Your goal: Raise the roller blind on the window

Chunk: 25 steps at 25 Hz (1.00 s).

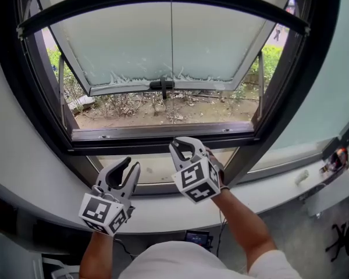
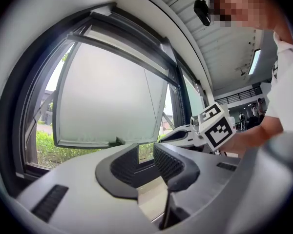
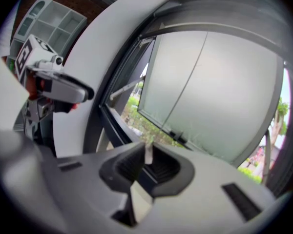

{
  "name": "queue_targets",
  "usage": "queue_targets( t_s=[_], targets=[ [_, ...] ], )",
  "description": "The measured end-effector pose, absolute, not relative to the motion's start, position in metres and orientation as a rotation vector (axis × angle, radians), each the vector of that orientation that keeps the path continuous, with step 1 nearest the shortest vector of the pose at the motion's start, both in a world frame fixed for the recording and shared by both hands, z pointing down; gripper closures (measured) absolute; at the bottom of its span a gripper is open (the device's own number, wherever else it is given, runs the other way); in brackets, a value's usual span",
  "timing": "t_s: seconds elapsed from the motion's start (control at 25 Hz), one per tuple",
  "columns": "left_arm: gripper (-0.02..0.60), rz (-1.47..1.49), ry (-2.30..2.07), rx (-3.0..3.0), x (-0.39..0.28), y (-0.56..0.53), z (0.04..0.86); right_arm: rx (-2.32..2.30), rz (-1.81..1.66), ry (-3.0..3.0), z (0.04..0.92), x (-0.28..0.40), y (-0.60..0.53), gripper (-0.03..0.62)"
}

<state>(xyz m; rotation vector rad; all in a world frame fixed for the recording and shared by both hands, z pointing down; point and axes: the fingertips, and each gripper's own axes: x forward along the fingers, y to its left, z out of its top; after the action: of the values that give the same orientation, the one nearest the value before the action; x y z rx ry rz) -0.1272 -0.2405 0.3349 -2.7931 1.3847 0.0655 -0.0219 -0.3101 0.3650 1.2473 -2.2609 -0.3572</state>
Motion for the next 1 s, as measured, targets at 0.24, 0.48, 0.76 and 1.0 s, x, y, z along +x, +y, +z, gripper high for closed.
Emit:
queue_targets(
  t_s=[0.24, 0.48, 0.76, 1.0],
  targets=[
    [0.471, 0.07, 1.361, -2.834, -0.12, -0.231, 0.342, 1.271, -0.376, -2.291, 0.344, -0.021, -0.31, 0.536],
    [0.471, 0.089, 1.32, -2.892, -0.108, -0.221, 0.347, 1.267, -0.409, -2.332, 0.332, -0.037, -0.303, 0.536],
    [0.471, 0.08, 1.278, -2.934, -0.099, -0.217, 0.349, 1.276, -0.449, -2.344, 0.316, -0.041, -0.302, 0.536],
    [0.471, 0.09, 1.276, -2.943, -0.099, -0.217, 0.347, 1.266, -0.48, -2.377, 0.304, -0.048, -0.297, 0.536]
  ],
)
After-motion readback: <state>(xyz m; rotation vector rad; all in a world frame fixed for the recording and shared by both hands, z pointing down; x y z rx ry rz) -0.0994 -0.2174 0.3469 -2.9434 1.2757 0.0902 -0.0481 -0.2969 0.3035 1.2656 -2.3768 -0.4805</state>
